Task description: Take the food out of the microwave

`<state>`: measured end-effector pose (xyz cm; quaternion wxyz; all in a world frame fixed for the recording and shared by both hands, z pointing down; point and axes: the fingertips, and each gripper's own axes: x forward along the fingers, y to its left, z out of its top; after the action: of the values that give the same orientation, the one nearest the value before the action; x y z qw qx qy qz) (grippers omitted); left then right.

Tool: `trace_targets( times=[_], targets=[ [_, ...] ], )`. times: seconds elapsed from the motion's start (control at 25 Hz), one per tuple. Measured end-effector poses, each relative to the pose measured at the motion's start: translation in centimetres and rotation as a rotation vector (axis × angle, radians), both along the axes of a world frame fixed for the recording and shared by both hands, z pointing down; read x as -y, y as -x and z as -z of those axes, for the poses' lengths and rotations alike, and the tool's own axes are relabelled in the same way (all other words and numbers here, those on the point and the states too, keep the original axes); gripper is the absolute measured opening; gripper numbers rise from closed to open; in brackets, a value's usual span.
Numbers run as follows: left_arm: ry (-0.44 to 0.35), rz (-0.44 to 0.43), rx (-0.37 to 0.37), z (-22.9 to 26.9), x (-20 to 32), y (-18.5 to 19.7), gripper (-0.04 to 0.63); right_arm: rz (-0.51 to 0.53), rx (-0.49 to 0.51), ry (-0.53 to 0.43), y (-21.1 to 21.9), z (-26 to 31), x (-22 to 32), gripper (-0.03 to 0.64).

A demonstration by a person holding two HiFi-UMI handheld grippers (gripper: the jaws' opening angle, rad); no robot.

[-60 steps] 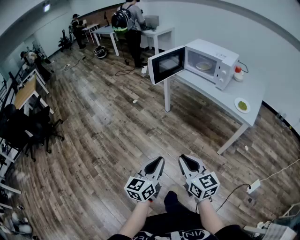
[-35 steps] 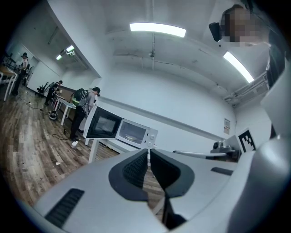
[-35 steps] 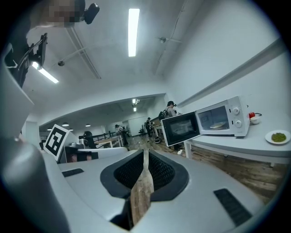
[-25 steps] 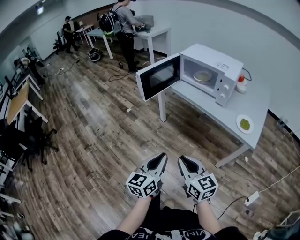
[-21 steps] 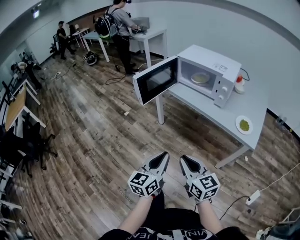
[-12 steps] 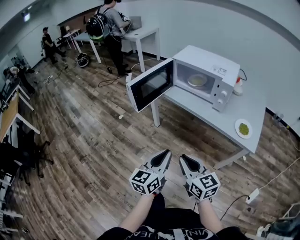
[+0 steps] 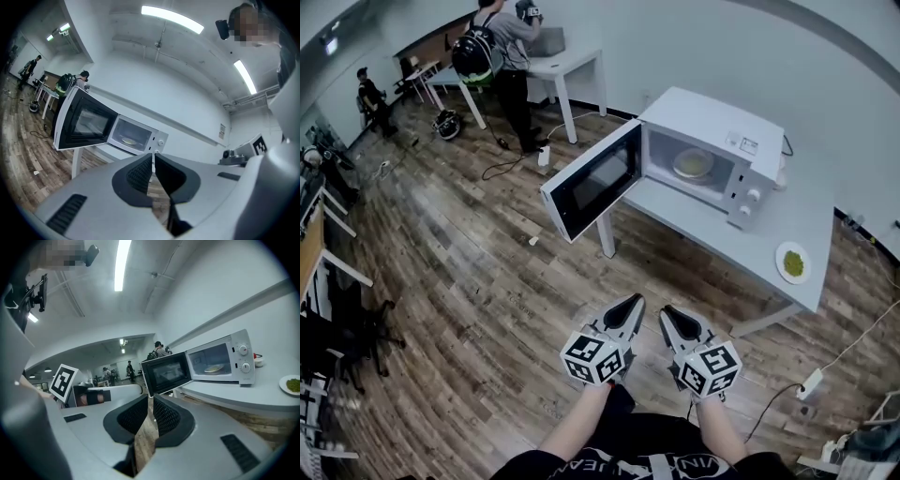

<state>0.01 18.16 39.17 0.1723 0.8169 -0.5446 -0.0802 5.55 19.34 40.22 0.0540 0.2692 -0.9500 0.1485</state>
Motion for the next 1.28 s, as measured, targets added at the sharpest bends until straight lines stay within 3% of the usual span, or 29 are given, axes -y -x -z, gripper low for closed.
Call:
trace_targets(
  times=[0.6, 0.96, 1.28],
  targets=[
    [0.018, -0.188, -0.015, -0.9, 8.1, 0.6, 0.024, -0.173, -0.003, 0.038, 1.6, -1.4, 6.9, 0.055],
    [0.015, -0.232, -0.006, -1.4, 9.5, 3.0, 0.024, -0.229, 0.012, 0.017, 4.4, -1.6, 8.4, 0.055],
    [0.050, -0.256, -0.025, -3.0, 10.0, 2.9, 0.024, -0.258, -0.001, 0.033, 4.5, -2.7, 9.6, 0.055]
  ],
)
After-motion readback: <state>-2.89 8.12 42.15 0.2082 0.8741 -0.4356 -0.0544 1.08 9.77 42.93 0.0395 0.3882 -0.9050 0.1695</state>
